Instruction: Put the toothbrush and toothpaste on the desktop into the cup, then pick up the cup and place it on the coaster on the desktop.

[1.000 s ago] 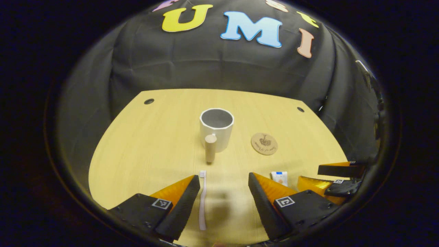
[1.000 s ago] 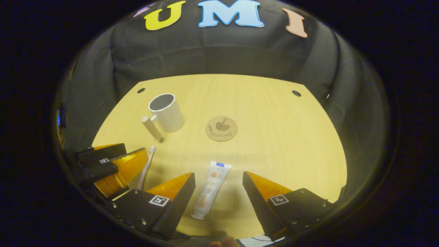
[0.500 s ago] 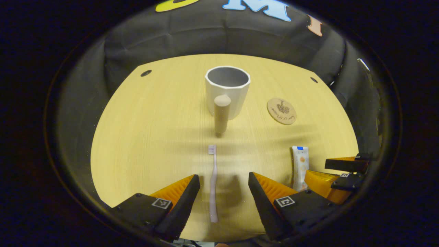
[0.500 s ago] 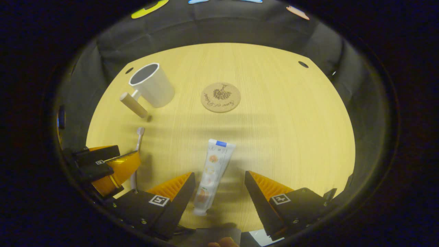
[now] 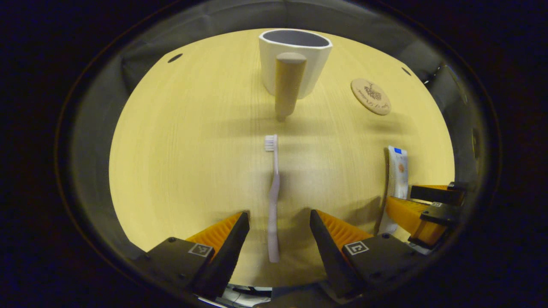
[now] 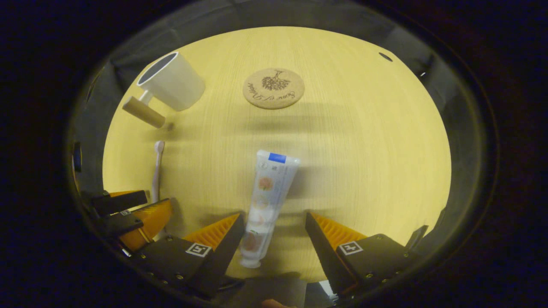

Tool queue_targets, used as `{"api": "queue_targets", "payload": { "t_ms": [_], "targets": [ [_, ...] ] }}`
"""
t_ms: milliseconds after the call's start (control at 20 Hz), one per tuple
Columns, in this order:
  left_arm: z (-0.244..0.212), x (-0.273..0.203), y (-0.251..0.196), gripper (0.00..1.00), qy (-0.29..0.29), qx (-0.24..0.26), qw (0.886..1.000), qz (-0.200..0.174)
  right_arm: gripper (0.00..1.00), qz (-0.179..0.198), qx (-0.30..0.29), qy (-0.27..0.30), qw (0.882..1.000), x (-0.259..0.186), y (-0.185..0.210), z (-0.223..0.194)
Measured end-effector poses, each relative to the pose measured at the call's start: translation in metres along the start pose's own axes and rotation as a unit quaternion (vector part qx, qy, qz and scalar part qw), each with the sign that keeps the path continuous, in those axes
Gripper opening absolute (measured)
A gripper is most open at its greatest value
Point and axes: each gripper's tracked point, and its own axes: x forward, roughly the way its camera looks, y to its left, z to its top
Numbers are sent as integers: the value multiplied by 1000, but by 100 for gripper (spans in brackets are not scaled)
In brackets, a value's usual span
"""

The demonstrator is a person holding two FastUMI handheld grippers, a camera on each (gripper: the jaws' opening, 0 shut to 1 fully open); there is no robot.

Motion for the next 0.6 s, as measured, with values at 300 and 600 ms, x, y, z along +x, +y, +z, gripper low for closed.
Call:
{"api": "queue_targets", "payload": {
  "t_ms": [300, 600],
  "targets": [
    [3, 6, 3, 93, 8, 15, 1000, 10, 88, -6, -2, 12, 1000, 9, 0, 1],
    [8, 8, -3, 67, 14, 38, 999, 7, 66, -17, -12, 7, 1000, 8, -8, 2]
  ]
}}
